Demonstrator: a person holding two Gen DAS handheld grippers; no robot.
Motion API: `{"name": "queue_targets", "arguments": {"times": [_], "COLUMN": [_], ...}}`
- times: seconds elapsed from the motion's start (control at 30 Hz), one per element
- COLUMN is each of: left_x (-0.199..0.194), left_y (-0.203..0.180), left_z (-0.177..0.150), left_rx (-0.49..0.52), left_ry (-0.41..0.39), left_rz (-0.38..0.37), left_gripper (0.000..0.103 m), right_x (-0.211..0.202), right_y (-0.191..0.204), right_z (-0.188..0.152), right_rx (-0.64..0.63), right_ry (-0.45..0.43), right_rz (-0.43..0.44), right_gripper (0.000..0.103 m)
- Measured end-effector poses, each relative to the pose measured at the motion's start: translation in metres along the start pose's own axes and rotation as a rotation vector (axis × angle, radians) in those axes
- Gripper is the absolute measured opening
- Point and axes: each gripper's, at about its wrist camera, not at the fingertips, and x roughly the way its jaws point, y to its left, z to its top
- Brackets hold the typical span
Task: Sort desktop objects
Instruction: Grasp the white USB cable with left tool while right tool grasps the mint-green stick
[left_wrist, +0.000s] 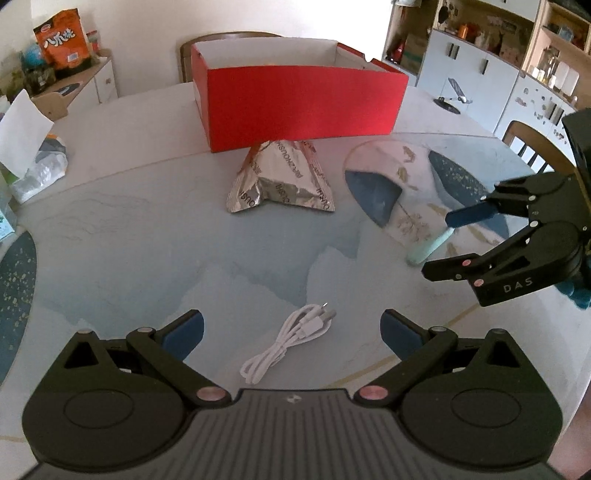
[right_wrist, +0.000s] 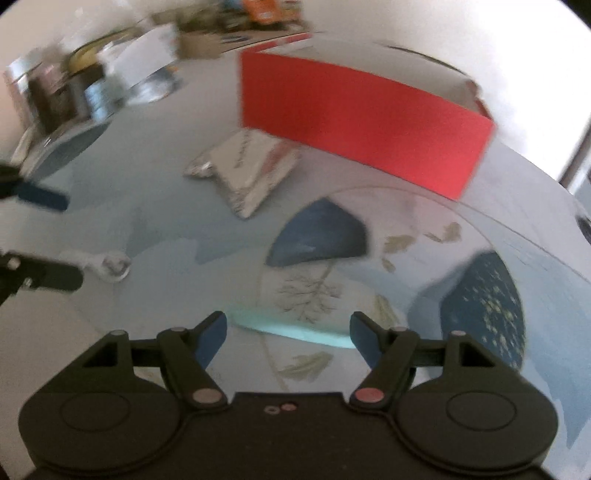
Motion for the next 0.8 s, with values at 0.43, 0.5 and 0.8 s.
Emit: {"name": "queue_targets", "arguments": {"times": [0.43,0.5,0.8], "left_x": [0.017,0.016,0.016], "left_y": [-0.002,-0.004,-0.023], "left_z": [-0.008,-0.009,-0.008], "left_rx": [0.029,0.041,0.084], "left_ry": [0.046,0.041,0.047], "left_rz": [-0.001,0.010,0.005], "left_gripper": [0.061,0.060,0.020], "right_x": [0.008,0.007,0.004], "right_y": [0.002,0.002,0.009], "right_z": [0.007,0.008,0.008], "right_rx": [-0.147,-0.156,-0.279], "right_ry": [0.021,0.025,0.052], "right_rz": [0.000,-0.004,-0.056], "right_gripper": [0.071,0.065,0.015]}}
